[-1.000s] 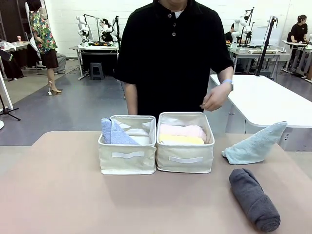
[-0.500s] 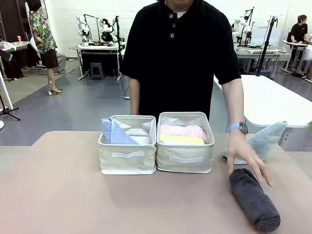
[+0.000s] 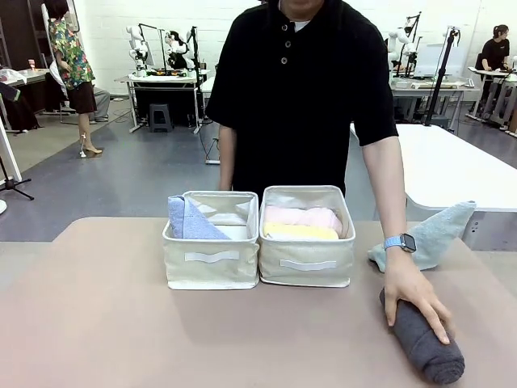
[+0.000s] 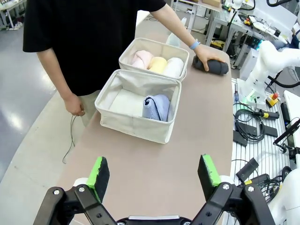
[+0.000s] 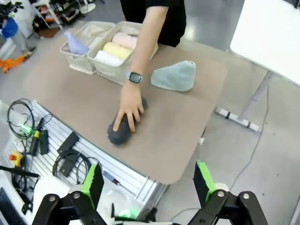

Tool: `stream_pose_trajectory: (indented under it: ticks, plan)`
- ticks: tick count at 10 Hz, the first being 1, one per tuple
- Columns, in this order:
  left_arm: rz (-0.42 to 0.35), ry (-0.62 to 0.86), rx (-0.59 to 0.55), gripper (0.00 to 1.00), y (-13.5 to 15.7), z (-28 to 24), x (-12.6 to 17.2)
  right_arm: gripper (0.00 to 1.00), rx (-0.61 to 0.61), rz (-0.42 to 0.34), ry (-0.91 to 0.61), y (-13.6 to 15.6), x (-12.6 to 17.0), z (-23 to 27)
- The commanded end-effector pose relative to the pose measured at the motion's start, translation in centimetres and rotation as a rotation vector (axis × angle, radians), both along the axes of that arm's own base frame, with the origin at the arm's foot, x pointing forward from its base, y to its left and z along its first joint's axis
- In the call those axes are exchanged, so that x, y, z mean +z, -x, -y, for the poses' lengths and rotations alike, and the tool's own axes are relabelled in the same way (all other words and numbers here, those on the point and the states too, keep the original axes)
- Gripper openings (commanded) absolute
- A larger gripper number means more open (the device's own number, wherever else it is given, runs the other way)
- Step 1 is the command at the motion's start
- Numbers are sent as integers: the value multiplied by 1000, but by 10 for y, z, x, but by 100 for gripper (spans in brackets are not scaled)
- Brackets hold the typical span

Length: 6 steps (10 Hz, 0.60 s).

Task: Sort the towels based on their folding style.
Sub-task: Pick up another triangle-folded towel from the table and place it in the left Fabric basket.

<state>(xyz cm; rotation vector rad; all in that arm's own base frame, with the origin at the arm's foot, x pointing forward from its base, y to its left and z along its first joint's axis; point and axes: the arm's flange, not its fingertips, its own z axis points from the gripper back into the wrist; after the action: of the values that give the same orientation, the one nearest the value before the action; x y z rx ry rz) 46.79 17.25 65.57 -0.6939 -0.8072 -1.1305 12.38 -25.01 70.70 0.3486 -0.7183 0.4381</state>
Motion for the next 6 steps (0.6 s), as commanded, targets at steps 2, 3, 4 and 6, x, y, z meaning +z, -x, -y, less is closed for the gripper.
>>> stream_pose_trajectory:
  ticks: [2, 3, 4, 6]
  plan:
    - [4, 0, 4, 98, 0, 1, 1, 100, 20, -18, -26, -30, -5, -19]
    - [4, 0, 4, 98, 0, 1, 1, 100, 13, -23, -23, -35, -6, -19]
    - [4, 0, 4, 98, 0, 1, 1, 100, 5, -27, -25, -39, -6, -17]
    - [4, 0, 4, 98, 0, 1, 1, 100, -3, -38, -40, -47, -8, -12]
